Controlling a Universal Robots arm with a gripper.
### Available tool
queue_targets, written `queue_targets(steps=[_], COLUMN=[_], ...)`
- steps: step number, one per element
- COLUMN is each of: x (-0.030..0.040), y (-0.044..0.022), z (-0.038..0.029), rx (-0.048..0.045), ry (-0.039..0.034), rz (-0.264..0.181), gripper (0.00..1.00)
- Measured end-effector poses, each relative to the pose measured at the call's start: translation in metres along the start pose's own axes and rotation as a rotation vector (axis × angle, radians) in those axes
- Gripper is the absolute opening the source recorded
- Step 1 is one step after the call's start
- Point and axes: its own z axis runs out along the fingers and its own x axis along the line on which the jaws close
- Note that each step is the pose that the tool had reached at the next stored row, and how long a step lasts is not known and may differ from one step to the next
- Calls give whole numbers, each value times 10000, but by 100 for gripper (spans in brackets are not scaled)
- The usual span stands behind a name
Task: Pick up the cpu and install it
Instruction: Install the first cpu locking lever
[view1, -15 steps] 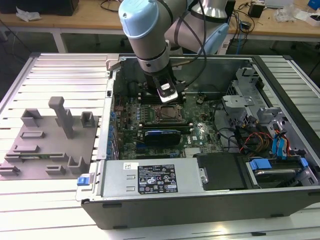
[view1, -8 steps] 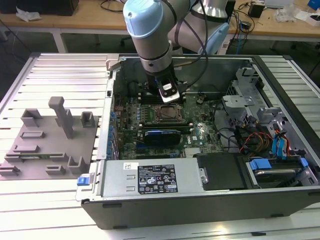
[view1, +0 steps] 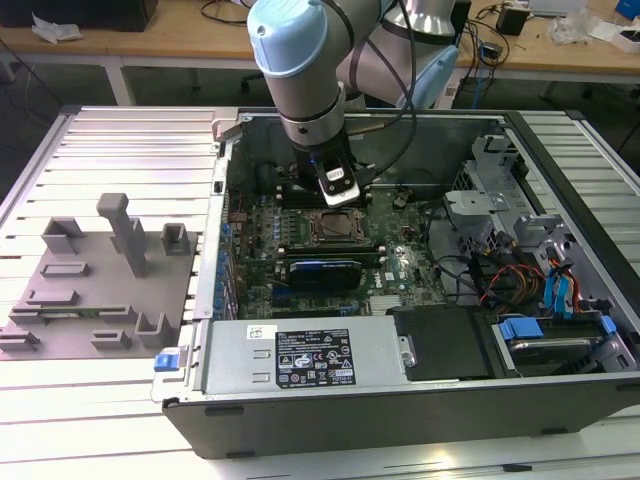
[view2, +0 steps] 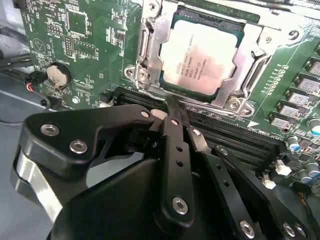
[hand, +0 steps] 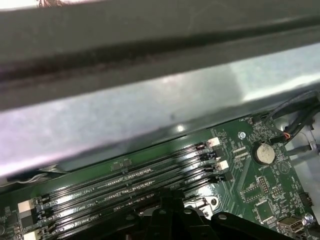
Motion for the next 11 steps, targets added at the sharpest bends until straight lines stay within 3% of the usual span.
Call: queue_targets(steps=[3, 8, 11], x=[-6, -109, -115], y=[0, 28, 30], z=[10, 45, 48], rx=[13, 16, -31], ry=[-5, 5, 18], rz=[4, 9, 24], gripper=[11, 11, 11])
